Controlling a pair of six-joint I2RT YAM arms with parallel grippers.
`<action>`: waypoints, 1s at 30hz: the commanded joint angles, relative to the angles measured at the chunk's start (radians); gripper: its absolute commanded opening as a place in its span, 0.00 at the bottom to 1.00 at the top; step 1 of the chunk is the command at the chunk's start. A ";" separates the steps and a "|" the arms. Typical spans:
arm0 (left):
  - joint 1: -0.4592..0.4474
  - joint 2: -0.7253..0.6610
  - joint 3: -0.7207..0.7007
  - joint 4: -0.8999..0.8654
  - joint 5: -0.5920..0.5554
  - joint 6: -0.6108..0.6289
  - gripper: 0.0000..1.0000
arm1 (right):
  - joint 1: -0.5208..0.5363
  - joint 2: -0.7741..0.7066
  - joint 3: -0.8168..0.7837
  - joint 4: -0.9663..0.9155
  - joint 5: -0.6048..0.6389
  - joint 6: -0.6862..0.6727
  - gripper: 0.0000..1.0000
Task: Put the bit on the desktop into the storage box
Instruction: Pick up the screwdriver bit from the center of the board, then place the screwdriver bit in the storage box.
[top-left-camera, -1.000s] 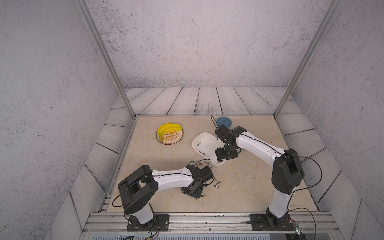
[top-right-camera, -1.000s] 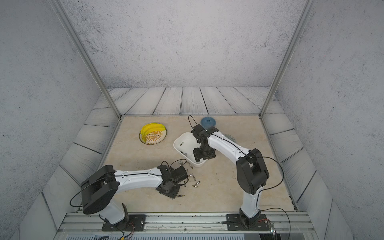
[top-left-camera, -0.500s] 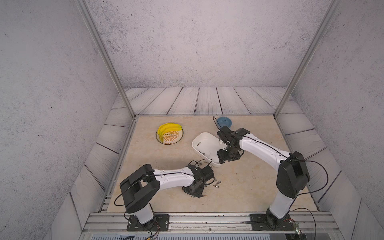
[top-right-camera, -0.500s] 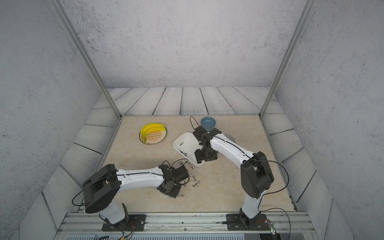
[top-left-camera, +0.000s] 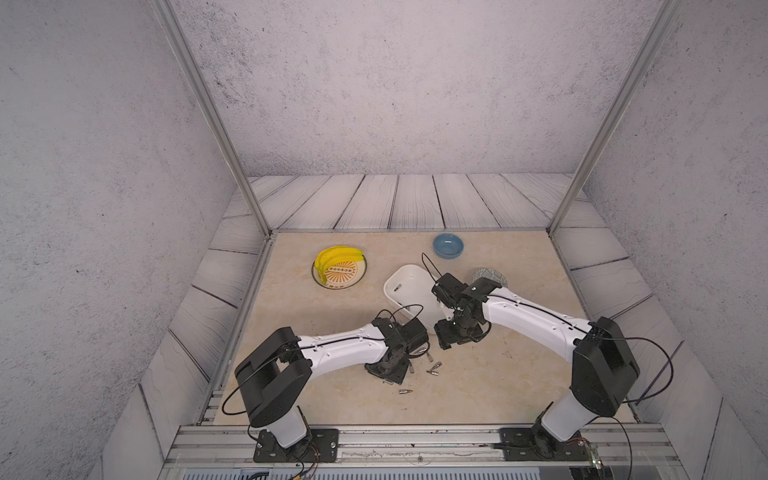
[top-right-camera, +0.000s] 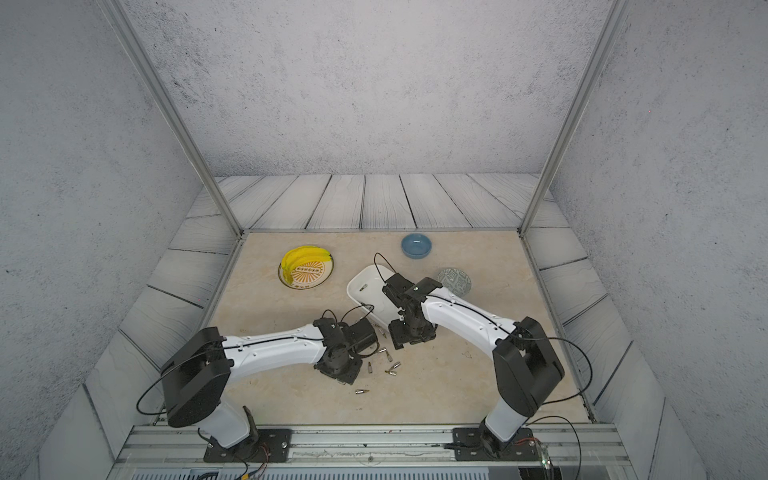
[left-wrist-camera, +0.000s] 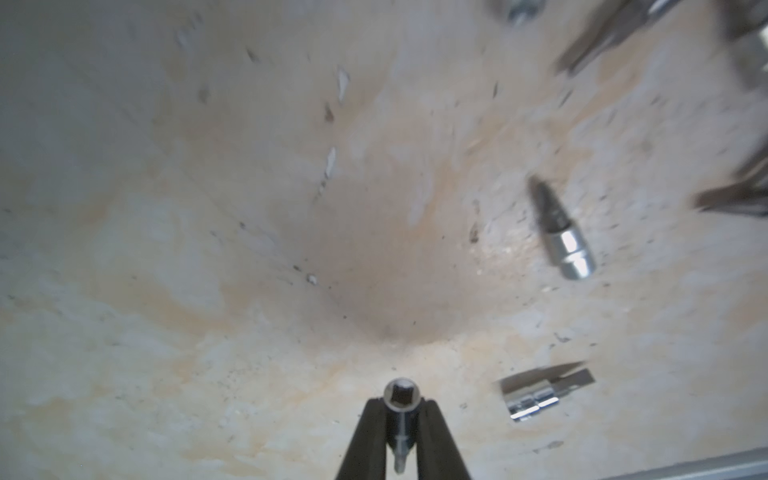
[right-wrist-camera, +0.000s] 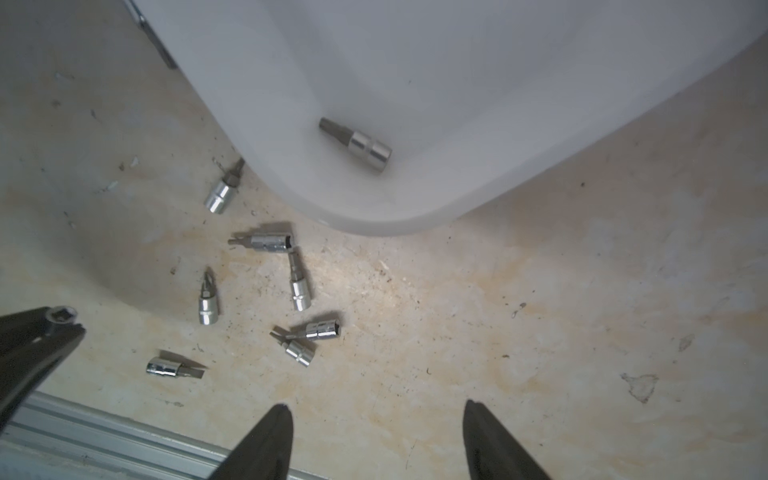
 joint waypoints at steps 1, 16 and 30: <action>0.042 -0.035 0.094 -0.074 -0.015 0.073 0.00 | 0.003 -0.049 -0.036 0.022 0.012 0.044 0.70; 0.251 0.363 0.774 -0.214 0.148 0.315 0.00 | 0.002 -0.220 -0.167 0.047 0.048 0.111 0.70; 0.302 0.738 1.133 -0.312 0.267 0.334 0.00 | 0.009 -0.231 -0.260 0.147 0.024 0.061 0.70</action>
